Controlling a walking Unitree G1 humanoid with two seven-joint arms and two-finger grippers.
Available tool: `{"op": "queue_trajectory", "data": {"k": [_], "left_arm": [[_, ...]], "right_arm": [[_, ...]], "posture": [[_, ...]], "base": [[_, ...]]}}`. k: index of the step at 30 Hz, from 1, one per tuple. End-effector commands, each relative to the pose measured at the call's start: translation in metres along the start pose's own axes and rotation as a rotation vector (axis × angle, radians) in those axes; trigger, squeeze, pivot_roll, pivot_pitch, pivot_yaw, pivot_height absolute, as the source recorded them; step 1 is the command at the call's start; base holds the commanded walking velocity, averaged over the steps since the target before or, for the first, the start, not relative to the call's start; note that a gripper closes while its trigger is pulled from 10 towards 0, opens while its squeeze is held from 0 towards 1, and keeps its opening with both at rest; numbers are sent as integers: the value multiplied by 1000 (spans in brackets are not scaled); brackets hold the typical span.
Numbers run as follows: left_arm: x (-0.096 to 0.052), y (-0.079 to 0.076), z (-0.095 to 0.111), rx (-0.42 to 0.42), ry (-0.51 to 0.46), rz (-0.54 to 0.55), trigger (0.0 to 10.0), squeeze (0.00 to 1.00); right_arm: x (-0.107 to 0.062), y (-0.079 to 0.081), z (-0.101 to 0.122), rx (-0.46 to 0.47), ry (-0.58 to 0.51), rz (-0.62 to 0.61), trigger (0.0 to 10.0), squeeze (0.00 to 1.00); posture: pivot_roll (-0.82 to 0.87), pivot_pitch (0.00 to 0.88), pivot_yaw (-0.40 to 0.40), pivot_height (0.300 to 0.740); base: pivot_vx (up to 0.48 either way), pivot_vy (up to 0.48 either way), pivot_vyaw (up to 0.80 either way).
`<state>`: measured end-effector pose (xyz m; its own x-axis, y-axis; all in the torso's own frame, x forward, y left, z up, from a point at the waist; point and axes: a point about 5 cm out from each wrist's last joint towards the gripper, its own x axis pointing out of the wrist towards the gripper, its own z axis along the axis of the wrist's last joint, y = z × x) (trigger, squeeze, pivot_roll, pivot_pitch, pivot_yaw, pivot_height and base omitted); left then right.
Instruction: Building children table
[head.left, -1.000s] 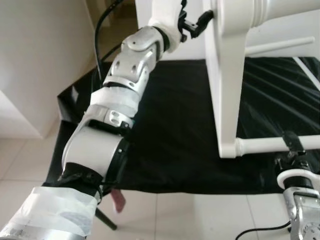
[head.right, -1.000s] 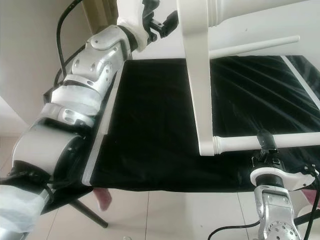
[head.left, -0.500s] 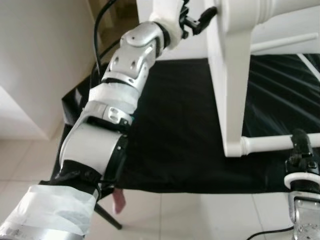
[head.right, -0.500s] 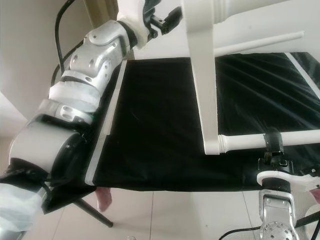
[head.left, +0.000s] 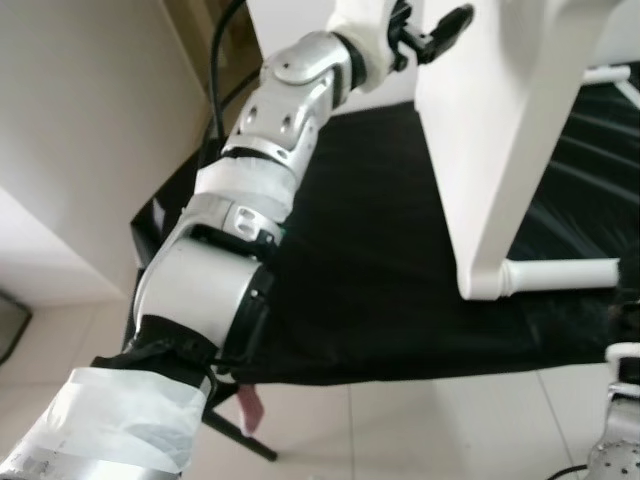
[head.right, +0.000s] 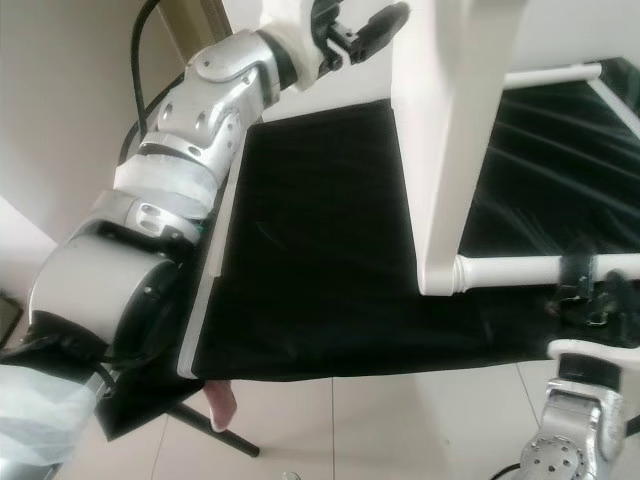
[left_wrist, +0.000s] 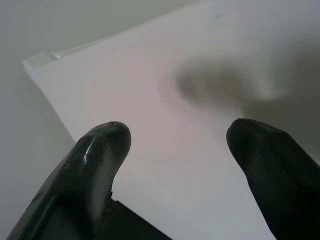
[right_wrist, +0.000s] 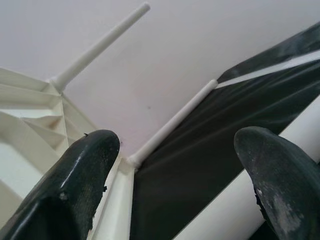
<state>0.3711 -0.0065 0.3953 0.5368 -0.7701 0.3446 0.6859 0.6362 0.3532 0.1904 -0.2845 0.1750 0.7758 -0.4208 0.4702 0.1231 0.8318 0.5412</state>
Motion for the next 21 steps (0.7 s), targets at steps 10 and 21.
{"op": "queue_trajectory", "data": {"k": [10, 21], "left_arm": [[-13, -1, -26, 34, 64, -59, 10000, 0], [-13, -1, -26, 34, 64, -59, 10000, 0]], "right_arm": [[-58, -9, -6, -158, 245, -307, 10000, 0], [-58, -9, -6, -158, 245, -307, 10000, 0]], "posture": [[-104, 25, 174, 740], [-104, 25, 174, 740]], "base": [[0, 0, 0], [0, 0, 0]]}}
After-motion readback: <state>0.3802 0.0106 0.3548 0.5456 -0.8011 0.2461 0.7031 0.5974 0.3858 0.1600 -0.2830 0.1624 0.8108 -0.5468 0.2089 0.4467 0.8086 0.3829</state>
